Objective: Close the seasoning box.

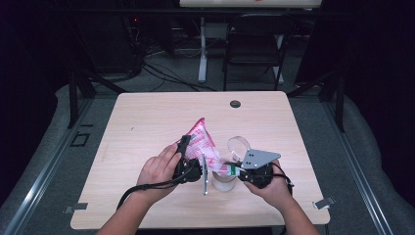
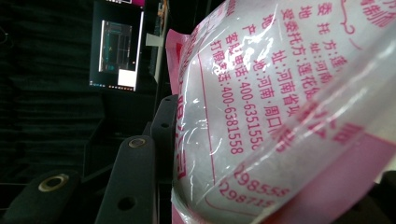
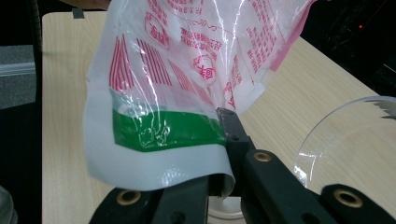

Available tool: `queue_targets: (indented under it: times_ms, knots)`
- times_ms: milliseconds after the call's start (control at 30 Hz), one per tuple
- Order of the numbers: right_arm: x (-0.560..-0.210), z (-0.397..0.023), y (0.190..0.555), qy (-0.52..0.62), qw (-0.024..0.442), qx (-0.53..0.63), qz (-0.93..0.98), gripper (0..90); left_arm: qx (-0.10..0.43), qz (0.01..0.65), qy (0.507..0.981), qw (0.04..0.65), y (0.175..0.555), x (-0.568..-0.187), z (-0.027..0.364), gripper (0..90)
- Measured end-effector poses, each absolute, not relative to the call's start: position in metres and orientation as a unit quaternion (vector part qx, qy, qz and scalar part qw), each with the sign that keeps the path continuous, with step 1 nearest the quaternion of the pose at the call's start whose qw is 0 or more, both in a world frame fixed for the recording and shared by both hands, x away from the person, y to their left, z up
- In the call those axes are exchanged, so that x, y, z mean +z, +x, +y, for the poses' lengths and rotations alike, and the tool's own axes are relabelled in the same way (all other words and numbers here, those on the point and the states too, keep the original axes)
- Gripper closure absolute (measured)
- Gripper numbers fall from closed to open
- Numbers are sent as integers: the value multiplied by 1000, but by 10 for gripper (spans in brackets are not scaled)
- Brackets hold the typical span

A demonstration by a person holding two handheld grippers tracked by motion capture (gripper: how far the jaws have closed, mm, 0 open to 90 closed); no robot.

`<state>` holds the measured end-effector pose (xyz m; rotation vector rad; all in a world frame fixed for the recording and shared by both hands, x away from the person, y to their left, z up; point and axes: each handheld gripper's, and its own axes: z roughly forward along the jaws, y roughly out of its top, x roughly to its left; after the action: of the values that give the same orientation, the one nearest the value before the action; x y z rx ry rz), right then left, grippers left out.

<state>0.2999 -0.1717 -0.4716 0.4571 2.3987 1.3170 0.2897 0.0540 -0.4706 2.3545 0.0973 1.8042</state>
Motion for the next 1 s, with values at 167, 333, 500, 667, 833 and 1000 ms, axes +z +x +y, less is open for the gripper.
queue_targets:
  times_ms: [167,333,500,667,833,1000]
  knots:
    - [-472,-172,300,162,182,466,851,900,607,31,790,88,290,-471,54,601]
    - [-472,-172,300,163,183,465,851,900,605,32,791,85,289,-470,53,601]
    - [-472,-172,300,164,182,465,851,900,607,30,790,85,289,-470,53,601]
    - [-473,-172,301,164,181,465,851,900,607,29,790,85,289,-470,53,601]
    - [-473,-172,301,164,182,463,852,900,607,29,789,84,289,-470,53,601]
    - [-473,-172,301,164,182,463,852,900,607,28,790,82,289,-470,52,602]
